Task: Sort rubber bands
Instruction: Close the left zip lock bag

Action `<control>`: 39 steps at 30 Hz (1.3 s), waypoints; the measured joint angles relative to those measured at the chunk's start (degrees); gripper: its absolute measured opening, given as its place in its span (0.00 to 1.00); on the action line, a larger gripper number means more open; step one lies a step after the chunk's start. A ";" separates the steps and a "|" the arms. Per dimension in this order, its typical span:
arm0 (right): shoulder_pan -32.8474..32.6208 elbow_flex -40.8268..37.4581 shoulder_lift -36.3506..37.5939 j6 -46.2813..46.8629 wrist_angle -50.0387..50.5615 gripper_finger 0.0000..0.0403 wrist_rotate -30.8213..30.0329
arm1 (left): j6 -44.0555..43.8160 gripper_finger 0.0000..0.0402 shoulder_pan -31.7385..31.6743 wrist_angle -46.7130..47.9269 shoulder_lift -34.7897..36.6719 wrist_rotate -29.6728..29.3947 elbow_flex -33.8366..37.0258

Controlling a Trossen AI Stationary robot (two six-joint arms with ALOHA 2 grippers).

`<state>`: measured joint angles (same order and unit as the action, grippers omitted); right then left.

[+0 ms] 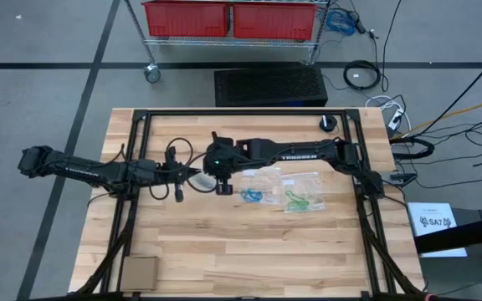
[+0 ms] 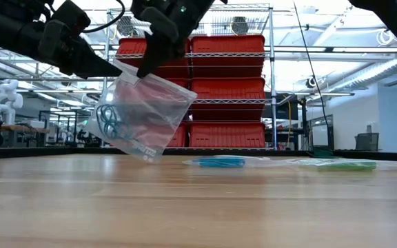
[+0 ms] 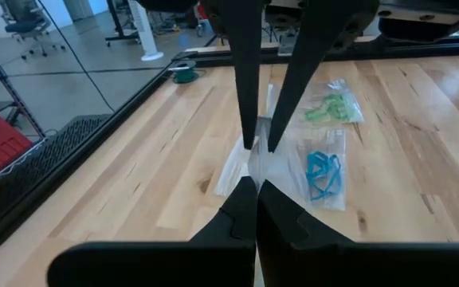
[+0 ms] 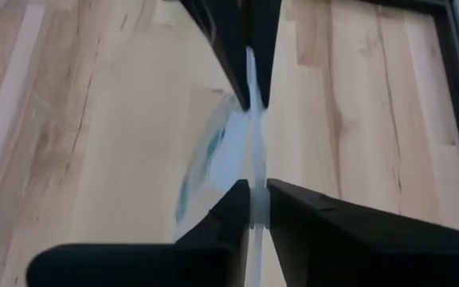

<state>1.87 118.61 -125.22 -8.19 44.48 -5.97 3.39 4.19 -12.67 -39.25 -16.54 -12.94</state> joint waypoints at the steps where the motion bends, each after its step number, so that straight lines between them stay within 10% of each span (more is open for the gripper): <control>1: 0.00 0.00 0.05 0.16 0.58 0.07 -0.01 | -0.01 0.00 0.00 -0.02 0.01 0.00 0.00; 39: 0.02 0.09 1.80 6.80 22.38 0.04 -1.67 | -3.60 0.00 0.04 3.62 3.68 1.08 -0.01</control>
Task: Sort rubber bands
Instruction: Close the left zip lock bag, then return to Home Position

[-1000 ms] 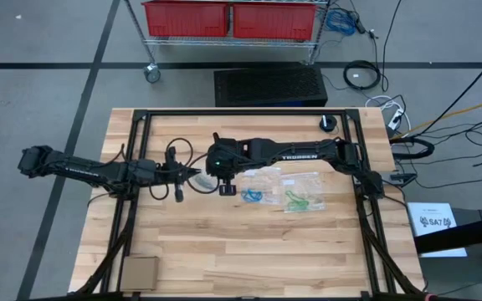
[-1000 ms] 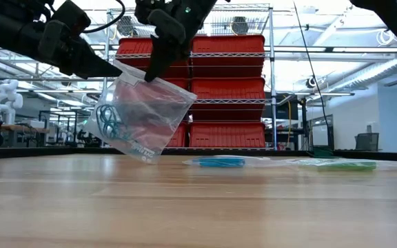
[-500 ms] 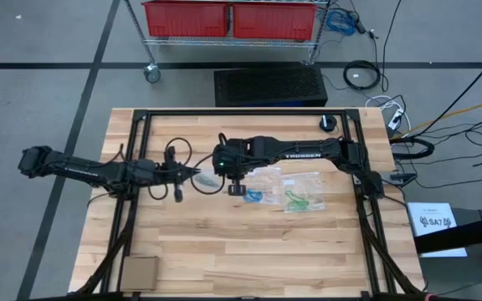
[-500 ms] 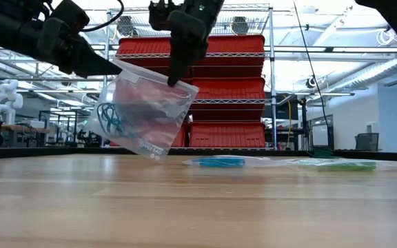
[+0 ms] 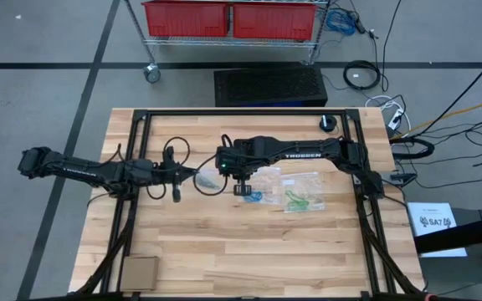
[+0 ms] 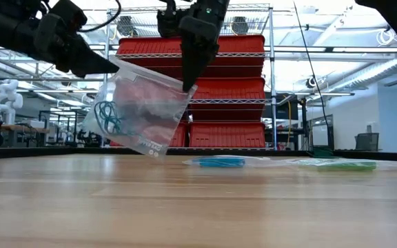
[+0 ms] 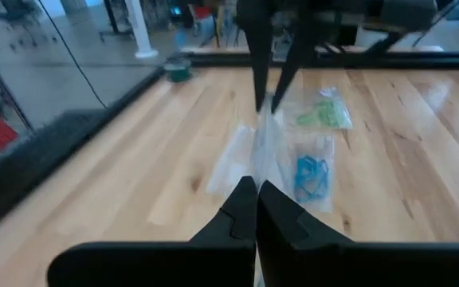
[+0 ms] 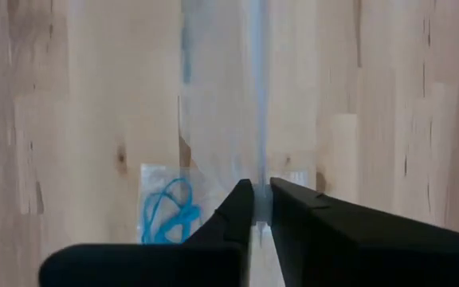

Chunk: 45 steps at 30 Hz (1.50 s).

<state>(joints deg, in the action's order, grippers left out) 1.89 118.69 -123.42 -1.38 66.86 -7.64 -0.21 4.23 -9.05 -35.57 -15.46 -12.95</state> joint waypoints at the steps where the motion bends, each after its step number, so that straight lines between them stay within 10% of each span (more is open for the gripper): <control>1: 0.00 0.00 -0.02 0.24 0.19 0.06 0.00 | -1.35 0.00 0.00 1.09 -0.09 0.48 0.00; 12: 0.72 -0.18 0.33 -0.66 2.13 0.38 -4.85 | -16.63 0.01 -0.04 20.00 -0.85 -8.73 0.17; 19: 3.78 -0.13 0.39 -0.77 5.08 0.44 -1.79 | -16.52 0.20 -0.04 19.86 -0.83 -10.54 0.24; 32: 3.61 -9.12 0.68 -4.54 10.04 0.05 1.77 | -21.52 0.52 -0.04 20.62 -0.51 -7.71 -0.77; 37: -0.18 -22.10 9.09 -6.27 -6.59 0.01 3.33 | -19.23 0.52 -0.04 20.49 -0.11 -5.51 -2.43; 45: -3.08 -68.08 37.23 -2.23 -60.31 0.00 2.64 | -13.91 0.37 -1.17 5.77 -2.75 -4.40 -1.53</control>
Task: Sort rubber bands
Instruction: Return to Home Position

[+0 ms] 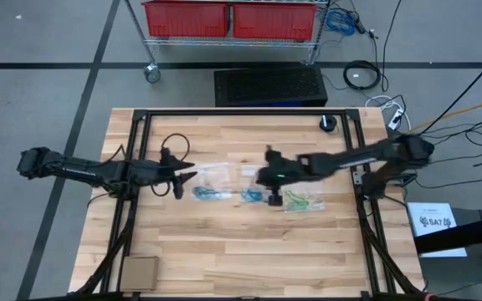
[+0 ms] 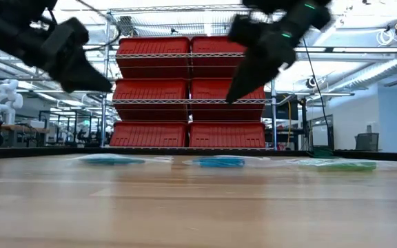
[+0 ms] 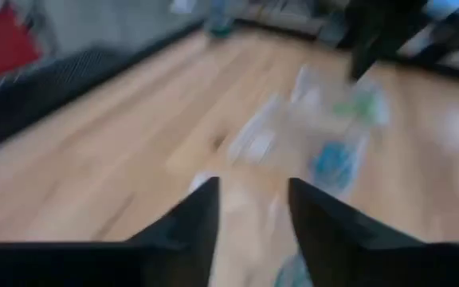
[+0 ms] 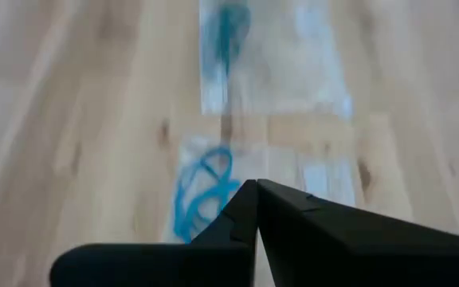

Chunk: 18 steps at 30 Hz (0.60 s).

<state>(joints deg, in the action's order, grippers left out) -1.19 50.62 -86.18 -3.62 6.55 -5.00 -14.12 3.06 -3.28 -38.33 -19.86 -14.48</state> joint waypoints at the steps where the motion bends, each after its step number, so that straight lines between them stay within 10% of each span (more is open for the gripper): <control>1: -0.10 -5.11 2.68 0.77 -7.02 0.00 -0.97 | 1.53 0.31 -0.44 -3.48 -1.37 0.92 0.00; 5: 0.02 -21.79 12.33 1.84 -29.59 0.00 -5.75 | 7.63 0.05 -3.82 -16.46 -8.47 1.39 0.02; 9: -0.12 -34.53 22.77 1.50 -44.13 0.00 -6.52 | 13.95 0.01 -6.26 -21.80 -10.56 3.18 0.15; 18: -4.41 -46.06 47.71 -0.64 -37.65 0.00 -18.51 | 20.83 0.01 -5.93 -8.85 12.42 3.36 4.06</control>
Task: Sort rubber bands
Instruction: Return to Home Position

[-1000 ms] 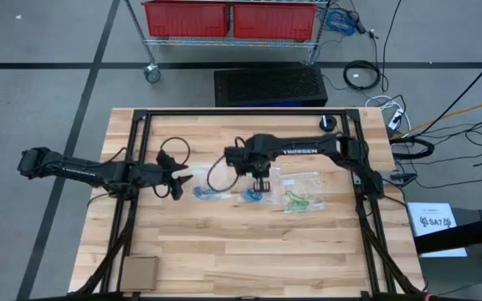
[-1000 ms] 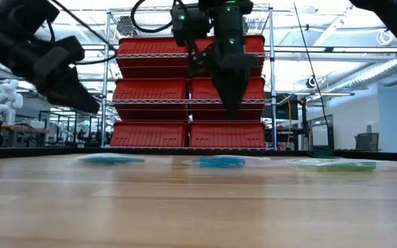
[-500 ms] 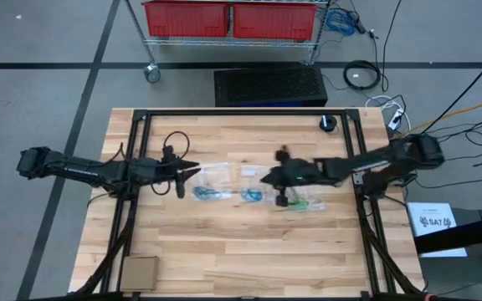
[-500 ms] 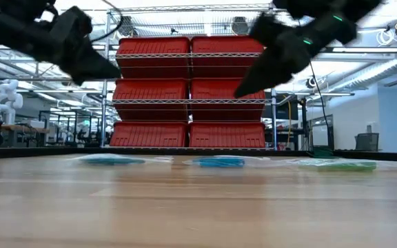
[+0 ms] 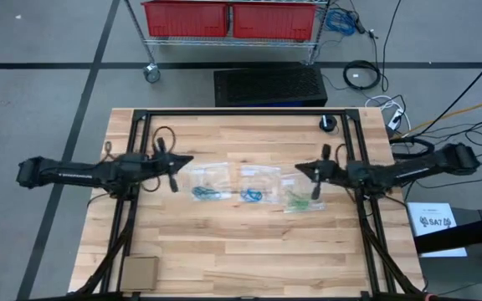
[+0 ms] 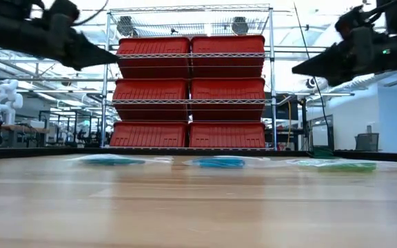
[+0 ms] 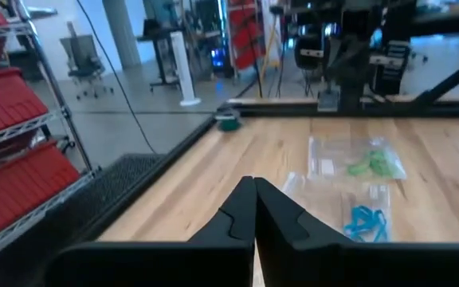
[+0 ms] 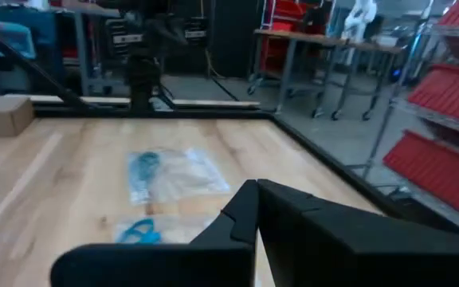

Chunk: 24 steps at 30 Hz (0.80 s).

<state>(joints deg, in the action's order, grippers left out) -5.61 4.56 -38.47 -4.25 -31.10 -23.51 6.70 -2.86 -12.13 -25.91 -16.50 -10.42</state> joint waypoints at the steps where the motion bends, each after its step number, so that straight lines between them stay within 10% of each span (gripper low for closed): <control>1: -0.42 0.10 3.01 -0.52 3.86 0.00 -1.50 | -0.04 0.01 -0.17 3.07 3.52 0.12 0.07; 8: -1.05 0.57 21.72 -2.26 21.25 0.00 -6.41 | -0.55 0.01 -1.66 21.82 25.88 0.32 0.02; 14: -2.86 0.29 37.64 -5.28 29.32 0.00 -4.78 | -0.35 0.00 -2.12 18.55 25.84 -0.36 1.33; 24: 6.36 -3.76 36.19 -3.36 20.25 0.00 4.96 | -2.97 0.00 -11.01 3.97 25.26 11.57 9.97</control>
<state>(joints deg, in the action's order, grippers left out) 0.75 0.80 -2.28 -7.61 -10.85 -18.54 3.73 -13.87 -8.16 -0.64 -4.93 -0.45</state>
